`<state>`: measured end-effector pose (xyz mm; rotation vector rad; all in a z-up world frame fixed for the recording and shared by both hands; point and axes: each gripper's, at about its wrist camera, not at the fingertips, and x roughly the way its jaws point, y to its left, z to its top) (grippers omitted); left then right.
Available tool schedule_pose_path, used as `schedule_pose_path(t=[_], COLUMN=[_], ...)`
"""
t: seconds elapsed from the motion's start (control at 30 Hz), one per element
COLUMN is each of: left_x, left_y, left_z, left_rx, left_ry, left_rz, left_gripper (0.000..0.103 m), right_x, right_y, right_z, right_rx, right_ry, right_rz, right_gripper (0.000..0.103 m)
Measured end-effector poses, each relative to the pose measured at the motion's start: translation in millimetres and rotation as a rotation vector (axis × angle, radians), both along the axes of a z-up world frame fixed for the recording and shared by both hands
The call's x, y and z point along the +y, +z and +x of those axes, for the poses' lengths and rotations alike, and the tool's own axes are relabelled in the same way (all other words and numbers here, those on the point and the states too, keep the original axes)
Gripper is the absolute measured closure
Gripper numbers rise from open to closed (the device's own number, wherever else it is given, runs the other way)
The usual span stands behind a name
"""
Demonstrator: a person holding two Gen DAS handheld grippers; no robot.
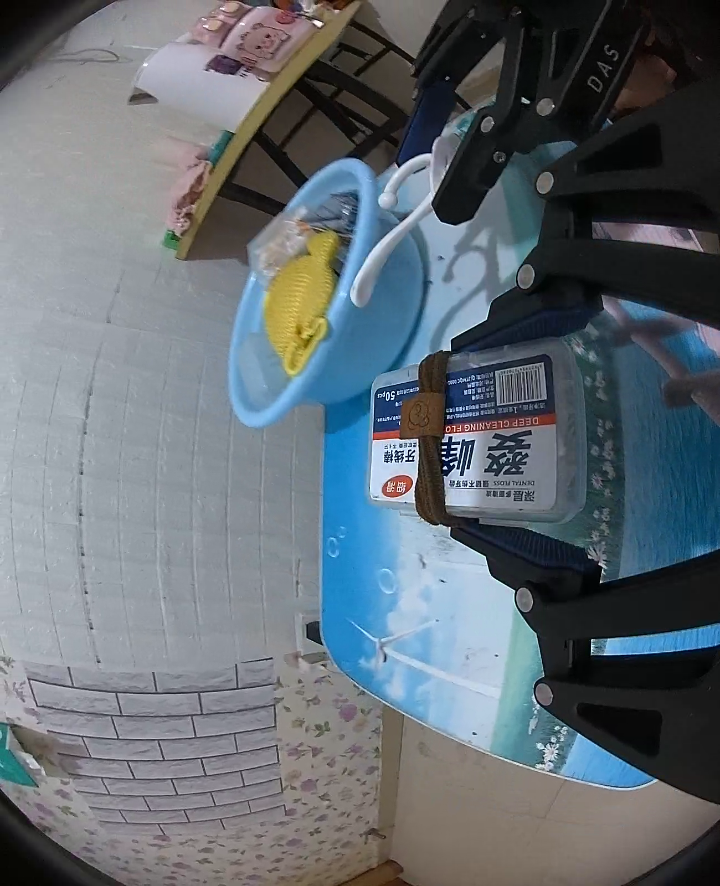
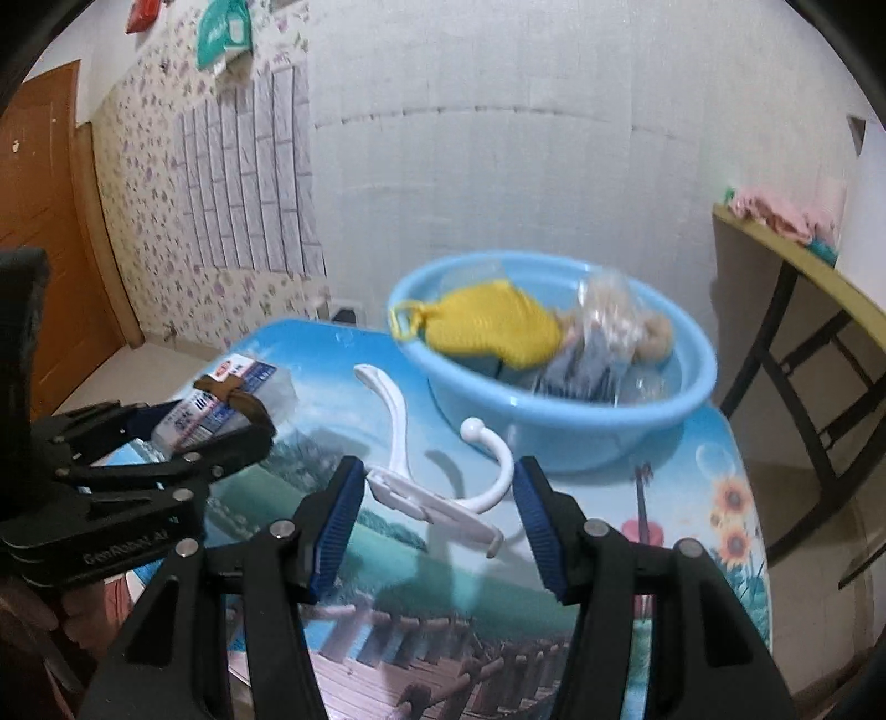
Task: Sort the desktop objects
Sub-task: 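Carry the floss-stick box and white hooks over the blue basin with both grippers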
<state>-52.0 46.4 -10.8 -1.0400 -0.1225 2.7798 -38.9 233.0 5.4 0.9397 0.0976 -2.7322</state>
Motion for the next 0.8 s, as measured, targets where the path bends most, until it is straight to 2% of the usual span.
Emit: schedule_pose_path(t=[0.5, 0.8], left_x=[15.2, 45.9], left_y=[30.3, 46.5], left_z=[-15.3, -50.6], left_rx=[0.070, 0.114], left_ry=[-0.055, -0.118], left_rz=[0.040, 0.033], left_gripper=[0.045, 0.045], right_x=[20.5, 52.9], right_y=[39.5, 33.1], right_z=[-13.8, -44.8], right_rx=[0.085, 0.075], right_ry=[-0.047, -0.124], right_rz=[-0.014, -0.029], right_gripper=[0.048, 0.048])
